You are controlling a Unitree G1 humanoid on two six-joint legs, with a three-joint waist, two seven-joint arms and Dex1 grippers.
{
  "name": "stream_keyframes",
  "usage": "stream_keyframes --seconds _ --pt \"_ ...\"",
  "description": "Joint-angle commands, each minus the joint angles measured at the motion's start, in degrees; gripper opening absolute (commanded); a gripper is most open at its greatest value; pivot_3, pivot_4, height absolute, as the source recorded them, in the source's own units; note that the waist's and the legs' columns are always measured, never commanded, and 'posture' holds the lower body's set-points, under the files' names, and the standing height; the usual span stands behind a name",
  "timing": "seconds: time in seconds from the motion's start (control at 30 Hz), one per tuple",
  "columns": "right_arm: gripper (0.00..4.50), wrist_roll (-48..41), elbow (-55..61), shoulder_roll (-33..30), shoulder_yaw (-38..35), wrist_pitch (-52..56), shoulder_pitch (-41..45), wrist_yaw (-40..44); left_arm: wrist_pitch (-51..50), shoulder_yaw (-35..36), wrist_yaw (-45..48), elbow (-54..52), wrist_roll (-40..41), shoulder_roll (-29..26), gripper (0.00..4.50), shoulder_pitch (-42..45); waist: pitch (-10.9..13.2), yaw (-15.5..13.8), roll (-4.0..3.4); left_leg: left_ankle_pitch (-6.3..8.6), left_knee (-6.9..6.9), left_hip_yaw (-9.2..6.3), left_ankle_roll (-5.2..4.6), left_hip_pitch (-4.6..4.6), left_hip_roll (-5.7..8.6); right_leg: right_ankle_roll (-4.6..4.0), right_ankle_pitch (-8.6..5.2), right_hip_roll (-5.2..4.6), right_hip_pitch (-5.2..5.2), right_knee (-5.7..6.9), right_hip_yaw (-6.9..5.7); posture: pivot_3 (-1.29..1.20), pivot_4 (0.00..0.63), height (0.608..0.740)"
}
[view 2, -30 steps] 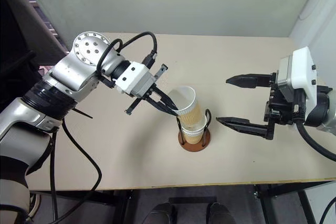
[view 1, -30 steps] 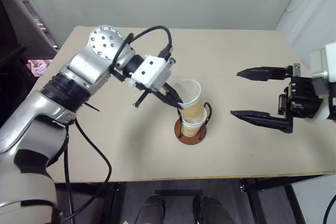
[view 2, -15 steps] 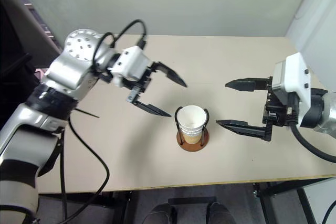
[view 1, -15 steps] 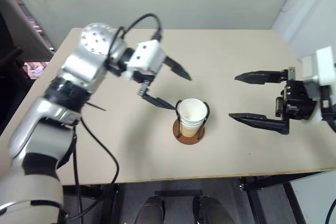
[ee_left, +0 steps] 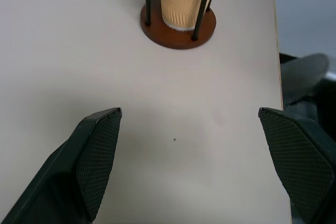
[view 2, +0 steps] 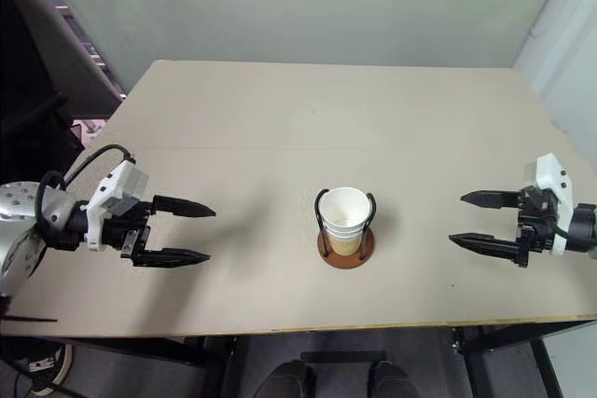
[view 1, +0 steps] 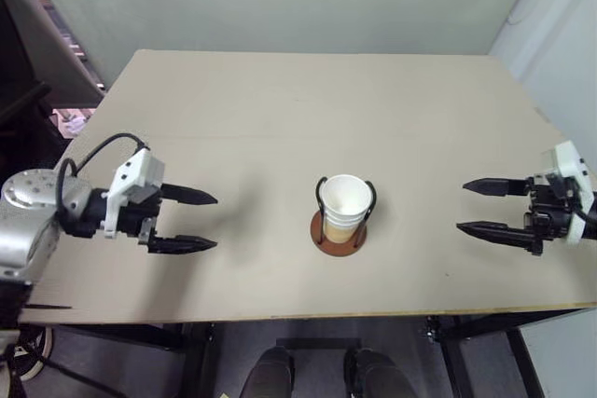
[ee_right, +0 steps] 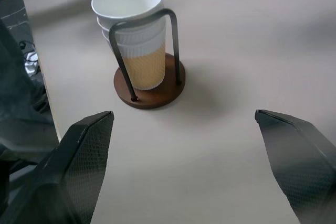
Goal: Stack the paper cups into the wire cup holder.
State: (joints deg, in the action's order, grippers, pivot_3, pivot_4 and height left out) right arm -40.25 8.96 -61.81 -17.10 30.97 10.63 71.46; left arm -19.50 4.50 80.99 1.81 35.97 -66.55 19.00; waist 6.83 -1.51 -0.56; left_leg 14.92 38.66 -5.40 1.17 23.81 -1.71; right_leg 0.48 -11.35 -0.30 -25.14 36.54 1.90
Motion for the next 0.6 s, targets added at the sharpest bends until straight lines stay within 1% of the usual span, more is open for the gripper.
stream_keyframes --seconds 0.03,0.27,0.47,0.6 --pt "4.50 0.03 0.20 0.43 -0.66 -0.67 1.69 0.57 -1.61 4.48 -0.79 -2.72 0.04 -0.64 4.47 -1.35 0.00 0.22 0.00 0.00 -0.05 0.02 0.01 -0.13 0.00 -0.08 -0.04 -0.01 0.02 0.18 0.01 0.00 0.150 0.740" --pt "4.50 1.38 -0.93 1.12 1.14 -0.73 3.24 0.71 -3.33 6.19 -1.70 -4.33 -0.61 0.42 4.47 -2.97 0.00 0.81 0.00 -0.23 -0.53 0.02 0.32 -0.70 -0.02 -0.35 -0.16 0.03 0.28 0.37 0.03 0.00 0.150 0.740" --pt "4.50 2.34 -2.04 1.99 2.51 -0.69 5.33 0.62 -4.32 7.03 -2.99 -5.44 -0.69 0.70 4.47 -3.71 0.00 1.01 0.00 -0.23 -0.57 0.02 0.33 -0.70 -0.02 -0.36 -0.17 0.03 0.28 0.35 0.03 0.00 0.150 0.740" --pt "4.50 2.95 -3.22 3.76 4.68 -0.38 9.19 0.23 -4.86 7.80 -4.20 -6.97 -0.85 1.03 4.47 -4.84 0.00 1.08 0.00 -0.22 -0.62 0.02 0.34 -0.71 -0.03 -0.38 -0.18 0.03 0.28 0.34 0.03 0.00 0.150 0.740"
